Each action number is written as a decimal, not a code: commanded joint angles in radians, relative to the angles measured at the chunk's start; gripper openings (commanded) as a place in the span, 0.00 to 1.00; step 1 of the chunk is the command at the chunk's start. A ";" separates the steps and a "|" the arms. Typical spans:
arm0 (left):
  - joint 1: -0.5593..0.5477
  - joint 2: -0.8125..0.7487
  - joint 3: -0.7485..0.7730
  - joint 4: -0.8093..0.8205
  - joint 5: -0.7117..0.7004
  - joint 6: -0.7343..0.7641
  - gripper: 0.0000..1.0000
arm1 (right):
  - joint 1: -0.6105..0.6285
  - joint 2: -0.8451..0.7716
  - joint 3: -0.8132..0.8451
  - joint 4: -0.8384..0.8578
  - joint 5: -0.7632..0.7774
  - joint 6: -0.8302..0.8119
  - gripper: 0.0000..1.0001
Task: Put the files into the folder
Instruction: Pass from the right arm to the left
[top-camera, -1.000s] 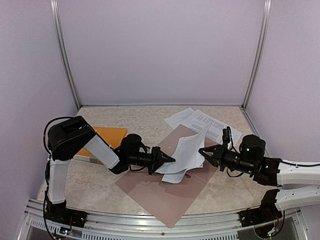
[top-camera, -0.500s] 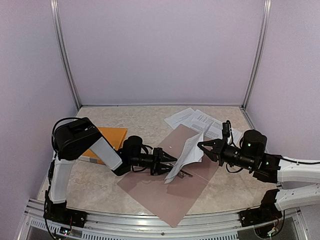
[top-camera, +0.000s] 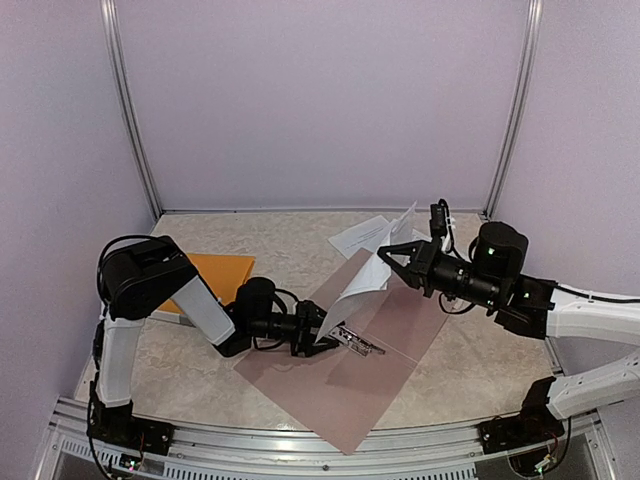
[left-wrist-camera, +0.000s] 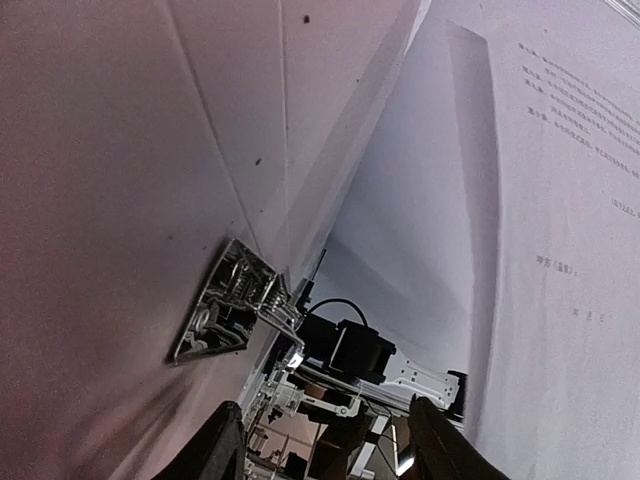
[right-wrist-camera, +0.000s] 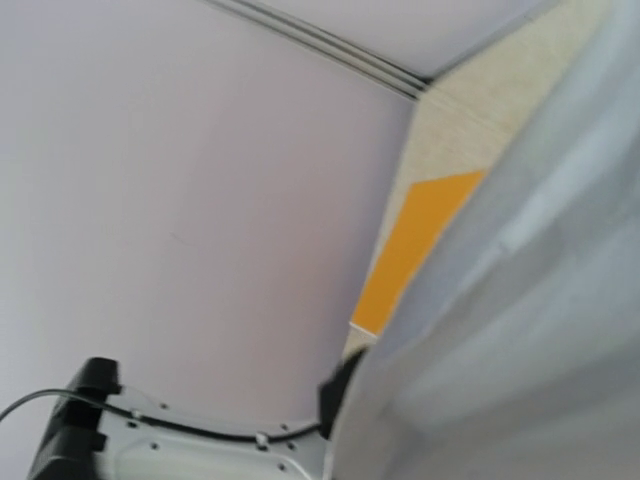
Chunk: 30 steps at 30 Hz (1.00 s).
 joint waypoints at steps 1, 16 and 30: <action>0.029 -0.051 -0.059 0.017 -0.043 0.024 0.56 | -0.008 0.043 0.105 -0.068 -0.043 -0.117 0.00; 0.130 -0.138 -0.217 0.131 -0.135 -0.045 0.66 | 0.024 0.191 0.284 -0.024 -0.210 -0.220 0.00; 0.162 -0.165 -0.161 0.209 -0.143 -0.125 0.78 | 0.048 0.214 0.326 0.002 -0.251 -0.244 0.00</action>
